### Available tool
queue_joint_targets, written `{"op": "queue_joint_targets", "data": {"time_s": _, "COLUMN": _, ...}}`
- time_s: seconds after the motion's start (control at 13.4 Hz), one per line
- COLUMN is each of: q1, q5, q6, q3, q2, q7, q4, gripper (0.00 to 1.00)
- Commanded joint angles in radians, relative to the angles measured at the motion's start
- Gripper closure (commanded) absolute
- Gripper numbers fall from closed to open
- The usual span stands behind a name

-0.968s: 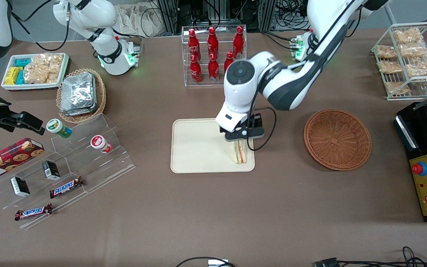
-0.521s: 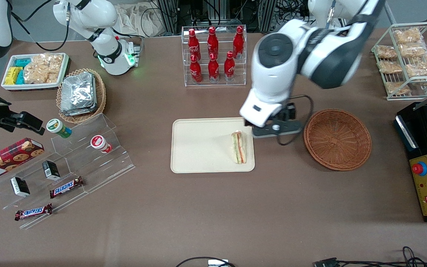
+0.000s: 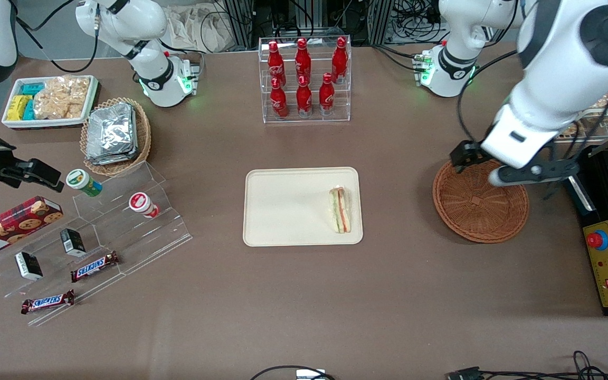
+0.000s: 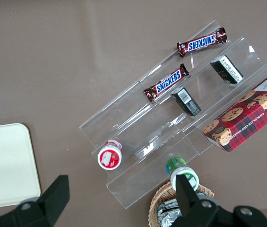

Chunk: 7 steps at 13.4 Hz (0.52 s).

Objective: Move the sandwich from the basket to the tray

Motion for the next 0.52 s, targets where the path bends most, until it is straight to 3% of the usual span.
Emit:
{"op": "queue_joint_targets", "data": {"time_s": 0.0, "q1": -0.026, "q5": -0.017, "q6": 0.063, "q3": 0.108, "q2": -0.117, "q7": 0.068, "q4": -0.164, "gripper": 0.00}}
{"op": "queue_joint_targets", "data": {"time_s": 0.22, "q1": -0.024, "q5": -0.012, "q6": 0.031, "q3": 0.178, "q2": -0.110, "q7": 0.075, "q4": -0.152, "gripper": 0.00}}
{"op": "queue_joint_targets", "data": {"time_s": 0.45, "q1": -0.018, "q5": -0.006, "q6": 0.010, "q3": 0.184, "q2": -0.108, "q7": 0.080, "q4": -0.110, "gripper": 0.00}}
